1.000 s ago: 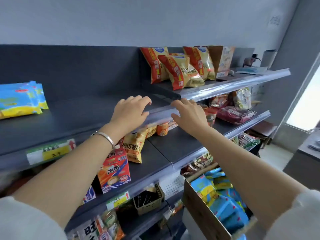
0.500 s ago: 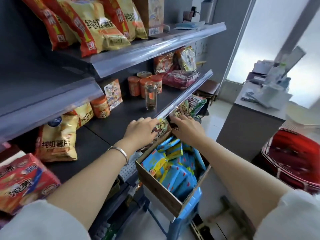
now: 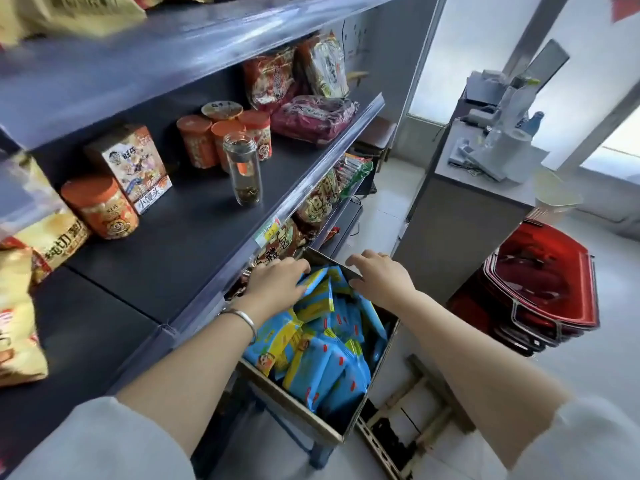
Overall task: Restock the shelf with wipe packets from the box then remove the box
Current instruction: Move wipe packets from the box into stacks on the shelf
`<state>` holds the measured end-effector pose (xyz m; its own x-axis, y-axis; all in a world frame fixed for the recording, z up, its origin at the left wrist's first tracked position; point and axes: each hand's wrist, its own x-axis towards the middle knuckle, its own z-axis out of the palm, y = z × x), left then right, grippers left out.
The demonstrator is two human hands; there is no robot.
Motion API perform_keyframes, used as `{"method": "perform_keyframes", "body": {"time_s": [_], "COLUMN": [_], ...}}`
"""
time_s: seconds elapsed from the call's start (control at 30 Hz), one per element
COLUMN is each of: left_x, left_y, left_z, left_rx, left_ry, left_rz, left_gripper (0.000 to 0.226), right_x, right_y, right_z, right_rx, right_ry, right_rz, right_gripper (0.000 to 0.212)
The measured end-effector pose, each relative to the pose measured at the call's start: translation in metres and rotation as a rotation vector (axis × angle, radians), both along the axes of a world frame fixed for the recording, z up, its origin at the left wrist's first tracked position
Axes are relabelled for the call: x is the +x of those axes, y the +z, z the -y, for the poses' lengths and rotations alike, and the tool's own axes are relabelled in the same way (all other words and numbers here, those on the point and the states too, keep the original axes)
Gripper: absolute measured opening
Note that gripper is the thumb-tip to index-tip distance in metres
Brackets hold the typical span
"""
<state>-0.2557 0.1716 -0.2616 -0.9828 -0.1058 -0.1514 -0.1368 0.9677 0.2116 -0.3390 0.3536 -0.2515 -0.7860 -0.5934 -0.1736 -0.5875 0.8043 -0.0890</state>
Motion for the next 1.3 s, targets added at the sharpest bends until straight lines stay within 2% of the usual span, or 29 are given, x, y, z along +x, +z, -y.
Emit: {"method": "perform_keyframes", "body": {"time_s": [0.3, 0.63, 0.77, 0.97, 1.1, 1.2, 1.3], "left_x": [-0.043, -0.085, -0.091, -0.093, -0.093, -0.091, -0.086], "left_y": [-0.044, -0.088, -0.101, -0.107, -0.104, -0.097, -0.089], "left_z": [-0.010, -0.030, -0.031, -0.025, -0.021, -0.013, -0.001], "left_rx": [0.021, -0.003, 0.032, 0.035, -0.070, -0.054, 0.046], "left_ry": [0.123, 0.262, 0.296, 0.310, 0.289, 0.315, 0.382], "left_rz": [0.122, 0.251, 0.268, 0.278, 0.228, 0.186, 0.167], "left_gripper": [0.031, 0.054, 0.054, 0.045, 0.008, 0.004, 0.011], "right_x": [-0.058, -0.105, -0.112, -0.112, -0.107, -0.102, -0.096], "right_y": [-0.044, -0.077, -0.087, -0.097, -0.098, -0.095, -0.090], "right_z": [0.009, 0.003, 0.001, 0.007, 0.012, 0.013, 0.011], "right_rx": [0.035, 0.064, 0.062, 0.040, 0.011, -0.020, -0.020], "right_ry": [0.090, 0.175, 0.197, 0.213, 0.214, 0.190, 0.162], "right_rz": [0.097, 0.168, 0.188, 0.179, 0.154, 0.142, 0.143], "right_gripper": [0.037, 0.033, 0.034, 0.033, 0.030, 0.030, 0.031]}}
